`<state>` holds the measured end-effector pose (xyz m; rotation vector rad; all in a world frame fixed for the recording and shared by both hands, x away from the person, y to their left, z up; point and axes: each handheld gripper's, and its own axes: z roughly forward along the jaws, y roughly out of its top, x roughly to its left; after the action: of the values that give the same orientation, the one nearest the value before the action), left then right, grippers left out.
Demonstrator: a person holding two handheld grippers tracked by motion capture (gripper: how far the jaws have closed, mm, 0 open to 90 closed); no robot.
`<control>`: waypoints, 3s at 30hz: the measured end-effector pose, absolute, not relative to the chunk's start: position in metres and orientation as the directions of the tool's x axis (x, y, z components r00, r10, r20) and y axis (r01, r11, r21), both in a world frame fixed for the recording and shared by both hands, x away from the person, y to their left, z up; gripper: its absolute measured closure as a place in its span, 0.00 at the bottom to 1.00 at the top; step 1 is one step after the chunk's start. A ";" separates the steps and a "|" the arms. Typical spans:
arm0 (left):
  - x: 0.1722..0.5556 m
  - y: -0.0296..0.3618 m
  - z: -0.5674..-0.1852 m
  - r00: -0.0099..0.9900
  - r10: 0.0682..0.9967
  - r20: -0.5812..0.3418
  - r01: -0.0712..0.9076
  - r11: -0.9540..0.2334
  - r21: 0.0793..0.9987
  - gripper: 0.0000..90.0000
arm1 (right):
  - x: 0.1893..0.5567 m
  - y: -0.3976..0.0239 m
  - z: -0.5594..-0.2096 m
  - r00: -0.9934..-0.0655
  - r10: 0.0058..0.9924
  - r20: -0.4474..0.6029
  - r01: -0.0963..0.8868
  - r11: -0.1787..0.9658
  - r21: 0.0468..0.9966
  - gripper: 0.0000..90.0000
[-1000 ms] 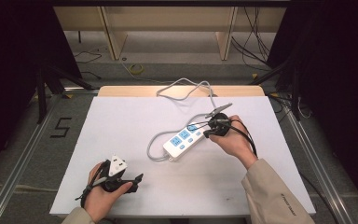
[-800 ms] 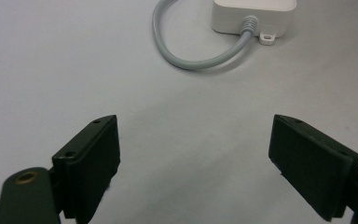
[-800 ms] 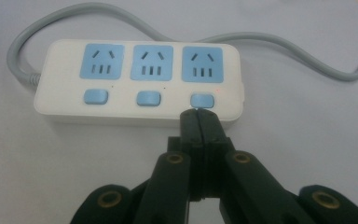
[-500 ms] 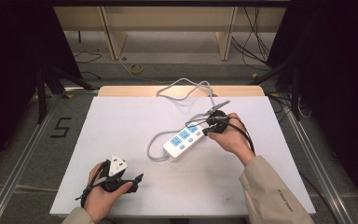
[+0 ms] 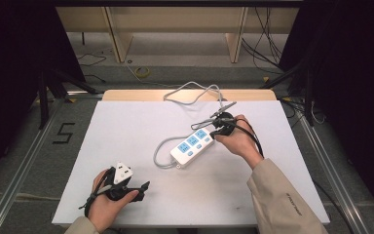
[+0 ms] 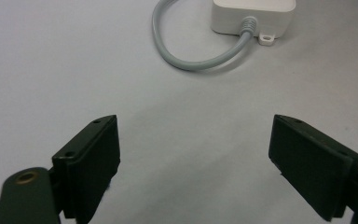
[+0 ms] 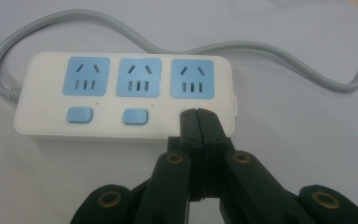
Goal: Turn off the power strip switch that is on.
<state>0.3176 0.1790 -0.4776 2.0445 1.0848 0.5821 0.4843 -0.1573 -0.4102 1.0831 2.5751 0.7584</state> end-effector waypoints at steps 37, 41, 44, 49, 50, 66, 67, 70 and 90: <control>0.318 0.178 -0.478 0.542 0.839 0.046 0.507 -0.370 0.779 0.18 | 0.513 -0.148 -0.429 -0.671 0.742 0.006 0.648 0.582 0.490 1.00; 0.318 0.178 -0.478 0.542 0.839 0.045 0.507 -0.369 0.779 0.18 | 0.514 -0.148 -0.429 -0.673 0.740 0.007 0.648 0.584 0.489 1.00; 0.318 0.178 -0.478 0.543 0.838 0.045 0.506 -0.370 0.779 0.18 | 0.515 -0.146 -0.429 -0.672 0.741 0.008 0.650 0.584 0.486 1.00; 0.318 0.178 -0.478 0.546 0.837 0.047 0.505 -0.373 0.779 0.18 | 0.516 -0.144 -0.431 -0.679 0.734 0.004 0.645 0.594 0.480 1.00; 0.318 0.178 -0.478 0.544 0.838 0.045 0.506 -0.371 0.779 0.18 | 0.516 -0.144 -0.432 -0.684 0.730 0.004 0.641 0.599 0.480 1.00; 0.318 0.178 -0.478 0.548 0.835 0.050 0.504 -0.377 0.777 0.18 | 0.517 -0.134 -0.433 -0.700 0.714 -0.001 0.637 0.625 0.451 1.00; 0.318 0.178 -0.478 0.547 0.835 0.050 0.504 -0.376 0.778 0.18 | 0.517 -0.133 -0.434 -0.702 0.712 -0.001 0.636 0.628 0.448 1.00; 0.318 0.178 -0.478 0.547 0.836 0.049 0.504 -0.376 0.778 0.18 | 0.517 -0.132 -0.436 -0.704 0.710 -0.004 0.637 0.634 0.437 1.00; 0.318 0.177 -0.477 0.550 0.833 0.058 0.499 -0.384 0.777 0.18 | 0.516 -0.125 -0.435 -0.701 0.711 -0.051 0.633 0.654 0.413 1.00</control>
<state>0.3177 0.1770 -0.4770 2.0556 1.0699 0.5841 0.5156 -0.1251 -0.4352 1.0968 2.6633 0.5468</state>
